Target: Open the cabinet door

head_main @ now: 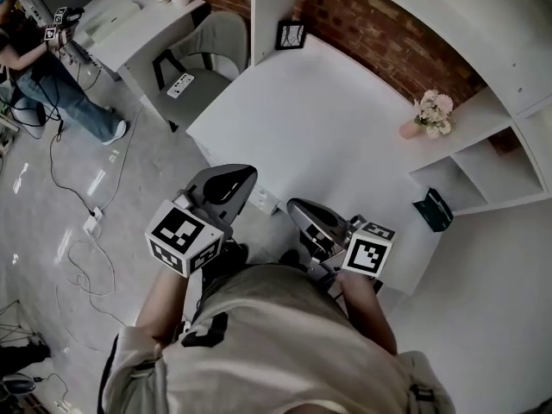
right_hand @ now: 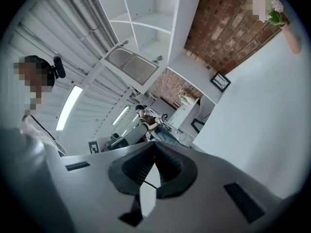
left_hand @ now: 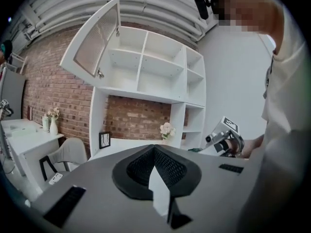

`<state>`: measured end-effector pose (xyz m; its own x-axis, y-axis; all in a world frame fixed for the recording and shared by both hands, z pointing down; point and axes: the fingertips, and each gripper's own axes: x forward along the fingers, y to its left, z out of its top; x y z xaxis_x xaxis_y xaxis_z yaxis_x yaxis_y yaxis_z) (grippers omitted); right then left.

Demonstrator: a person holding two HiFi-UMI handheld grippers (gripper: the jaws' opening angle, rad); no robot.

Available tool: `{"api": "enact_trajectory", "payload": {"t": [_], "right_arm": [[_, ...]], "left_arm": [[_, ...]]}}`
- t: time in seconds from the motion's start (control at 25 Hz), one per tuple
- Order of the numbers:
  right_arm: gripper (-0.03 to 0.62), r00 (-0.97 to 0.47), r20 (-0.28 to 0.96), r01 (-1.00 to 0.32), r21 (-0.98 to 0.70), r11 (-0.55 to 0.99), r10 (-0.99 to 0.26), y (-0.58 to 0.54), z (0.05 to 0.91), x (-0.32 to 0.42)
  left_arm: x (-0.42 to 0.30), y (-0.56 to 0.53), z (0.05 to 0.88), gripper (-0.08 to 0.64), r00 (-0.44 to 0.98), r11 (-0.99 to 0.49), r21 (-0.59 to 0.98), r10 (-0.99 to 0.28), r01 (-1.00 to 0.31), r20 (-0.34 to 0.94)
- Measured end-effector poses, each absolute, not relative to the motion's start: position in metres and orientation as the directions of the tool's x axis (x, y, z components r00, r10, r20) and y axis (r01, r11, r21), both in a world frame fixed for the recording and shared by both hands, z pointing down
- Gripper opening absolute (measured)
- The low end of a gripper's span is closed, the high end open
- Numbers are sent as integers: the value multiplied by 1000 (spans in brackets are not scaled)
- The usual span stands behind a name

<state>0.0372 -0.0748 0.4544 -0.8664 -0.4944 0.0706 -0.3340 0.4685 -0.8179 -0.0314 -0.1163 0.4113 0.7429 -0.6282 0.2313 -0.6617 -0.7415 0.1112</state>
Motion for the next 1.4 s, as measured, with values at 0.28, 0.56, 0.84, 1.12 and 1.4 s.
{"api": "enact_trajectory", "payload": {"t": [0.28, 0.56, 0.84, 1.12, 1.4], "right_arm": [[23, -882, 144, -364, -812, 456, -448, -67, 461, -34], [23, -839, 163, -400, -831, 386, -519, -51, 463, -77], [23, -752, 184, -473, -819, 324, -632, -30, 466, -61], [23, -710, 159, -474, -829, 298, -686, -19, 463, -41], [23, -750, 147, -454, -824, 339, -645, -16, 463, -25]], "left_arm": [[-100, -113, 420, 15, 765, -738, 204, -606, -643, 218], [-136, -99, 428, 15, 831, -804, 223, -503, -551, 237], [-114, -91, 442, 15, 894, -880, 213, -369, -424, 255], [-81, -74, 445, 15, 925, -916, 224, -271, -333, 265], [-69, -76, 440, 15, 917, -890, 267, -302, -369, 260]]}}
